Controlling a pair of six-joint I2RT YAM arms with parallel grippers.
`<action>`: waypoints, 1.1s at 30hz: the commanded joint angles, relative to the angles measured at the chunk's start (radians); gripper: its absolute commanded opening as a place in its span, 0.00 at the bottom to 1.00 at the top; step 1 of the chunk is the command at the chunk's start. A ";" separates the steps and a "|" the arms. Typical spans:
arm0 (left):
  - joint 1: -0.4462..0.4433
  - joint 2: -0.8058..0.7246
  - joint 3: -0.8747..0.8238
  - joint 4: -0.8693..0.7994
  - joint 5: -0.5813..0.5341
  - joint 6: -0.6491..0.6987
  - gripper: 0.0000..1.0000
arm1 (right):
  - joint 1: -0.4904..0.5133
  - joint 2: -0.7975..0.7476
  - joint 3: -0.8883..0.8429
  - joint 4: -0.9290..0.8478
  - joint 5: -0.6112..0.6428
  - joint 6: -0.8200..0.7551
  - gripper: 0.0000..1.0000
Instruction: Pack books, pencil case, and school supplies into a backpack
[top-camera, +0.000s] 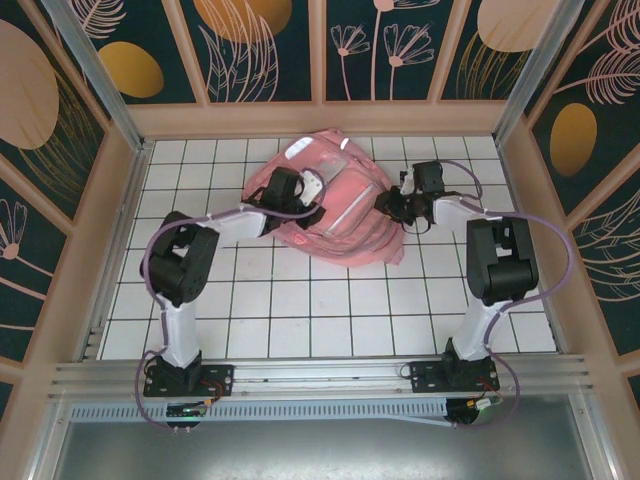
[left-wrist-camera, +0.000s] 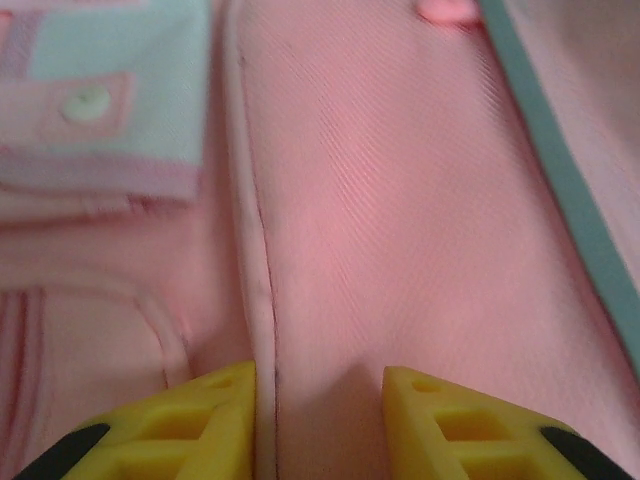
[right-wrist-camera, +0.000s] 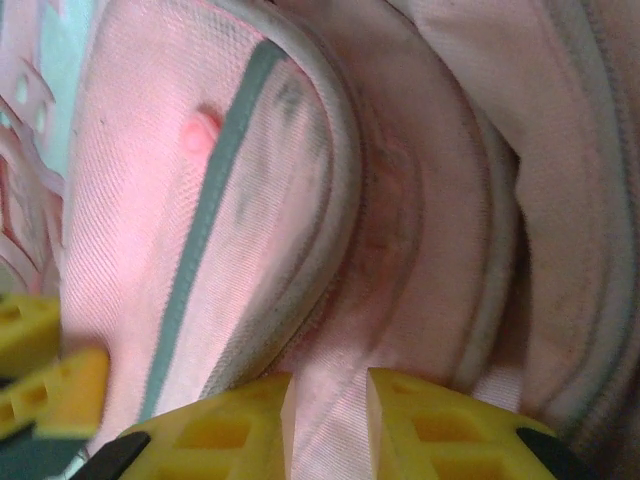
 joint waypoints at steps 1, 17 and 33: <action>-0.068 -0.082 -0.121 -0.046 0.190 -0.048 0.34 | -0.006 0.052 0.061 0.076 -0.052 -0.013 0.24; -0.179 -0.213 -0.025 -0.336 0.087 0.563 0.50 | -0.008 -0.082 0.016 0.005 -0.034 -0.035 0.28; -0.278 -0.138 -0.148 -0.051 -0.157 0.592 0.48 | 0.026 -0.450 -0.278 -0.161 -0.028 -0.032 0.44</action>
